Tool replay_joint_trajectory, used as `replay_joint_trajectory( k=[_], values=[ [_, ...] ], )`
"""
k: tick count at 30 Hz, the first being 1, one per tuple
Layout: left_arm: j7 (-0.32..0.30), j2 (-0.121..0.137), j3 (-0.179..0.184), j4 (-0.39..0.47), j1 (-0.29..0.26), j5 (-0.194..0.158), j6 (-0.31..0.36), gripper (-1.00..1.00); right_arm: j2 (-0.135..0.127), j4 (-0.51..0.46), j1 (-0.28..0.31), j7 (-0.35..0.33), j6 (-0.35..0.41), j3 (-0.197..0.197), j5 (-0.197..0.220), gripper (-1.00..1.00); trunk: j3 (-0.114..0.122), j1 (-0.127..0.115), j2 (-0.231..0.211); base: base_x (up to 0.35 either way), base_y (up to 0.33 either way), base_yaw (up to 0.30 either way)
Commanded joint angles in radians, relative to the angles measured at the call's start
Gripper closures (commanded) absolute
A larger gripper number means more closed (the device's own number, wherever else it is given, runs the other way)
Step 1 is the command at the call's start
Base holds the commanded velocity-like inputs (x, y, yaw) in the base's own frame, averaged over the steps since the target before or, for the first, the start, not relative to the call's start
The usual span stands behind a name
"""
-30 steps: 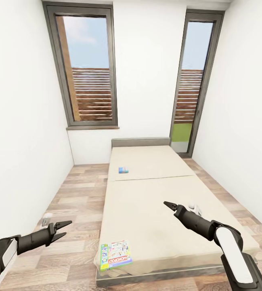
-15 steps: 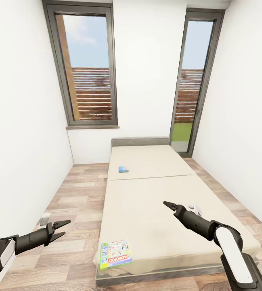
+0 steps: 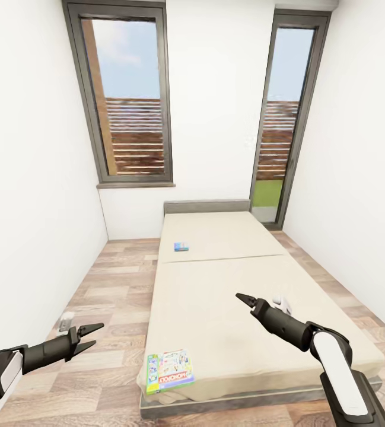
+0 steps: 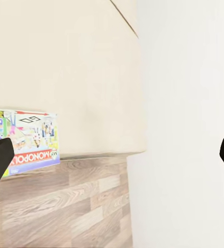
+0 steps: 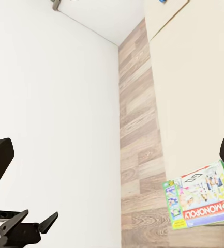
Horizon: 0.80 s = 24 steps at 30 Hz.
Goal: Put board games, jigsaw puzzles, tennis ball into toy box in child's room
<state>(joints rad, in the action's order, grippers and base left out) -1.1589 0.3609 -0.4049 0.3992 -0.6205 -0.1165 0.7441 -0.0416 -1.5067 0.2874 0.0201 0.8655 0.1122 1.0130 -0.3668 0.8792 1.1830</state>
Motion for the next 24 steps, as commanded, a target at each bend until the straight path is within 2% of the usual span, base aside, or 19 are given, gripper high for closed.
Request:
replay_joint_trajectory(
  k=[1, 10, 12, 15, 18, 21, 24],
  values=[
    [-0.002, 0.000, -0.002, 0.000, -0.001, -0.001, 0.008, -1.00, 0.000, -0.001, 0.001, 0.002, 0.005, 0.001, 0.003, -1.00, -0.004, 0.004, 0.008, 0.000, 0.000, 0.000],
    [0.003, 0.000, -0.002, 0.000, -0.001, -0.001, 0.007, -1.00, 0.002, -0.054, 0.001, 0.001, 0.010, -0.001, 0.004, -1.00, -0.033, 0.038, 0.071, 0.000, 0.000, 0.000],
    [0.002, 0.000, -0.002, 0.000, -0.001, -0.001, 0.007, -1.00, 0.003, -0.064, 0.003, -0.013, 0.010, -0.013, 0.004, -1.00, -0.039, 0.046, 0.085, 0.000, 0.000, 0.000],
    [0.002, 0.000, -0.002, 0.000, -0.001, -0.001, 0.006, -1.00, 0.002, -0.071, 0.003, -0.063, 0.011, -0.051, 0.003, -1.00, -0.048, 0.058, 0.106, 0.000, 0.000, 0.000],
    [0.003, 0.000, -0.002, 0.000, -0.001, -0.001, 0.005, -1.00, 0.002, -0.075, 0.004, -0.162, 0.016, -0.097, 0.003, -1.00, -0.058, 0.069, 0.127, 0.000, 0.000, 0.000],
    [0.003, 0.000, -0.002, 0.000, -0.001, -0.001, 0.004, -1.00, 0.004, -0.076, 0.004, -0.233, 0.031, -0.123, 0.003, -1.00, -0.067, 0.081, 0.148, 0.000, 0.000, 0.000],
    [0.003, 0.000, -0.002, 0.000, -0.001, 0.000, 0.003, -1.00, 0.004, -0.076, 0.004, -0.263, 0.041, -0.132, 0.003, -1.00, -0.076, 0.092, 0.169, 0.000, 0.000, 0.000]
  ],
)
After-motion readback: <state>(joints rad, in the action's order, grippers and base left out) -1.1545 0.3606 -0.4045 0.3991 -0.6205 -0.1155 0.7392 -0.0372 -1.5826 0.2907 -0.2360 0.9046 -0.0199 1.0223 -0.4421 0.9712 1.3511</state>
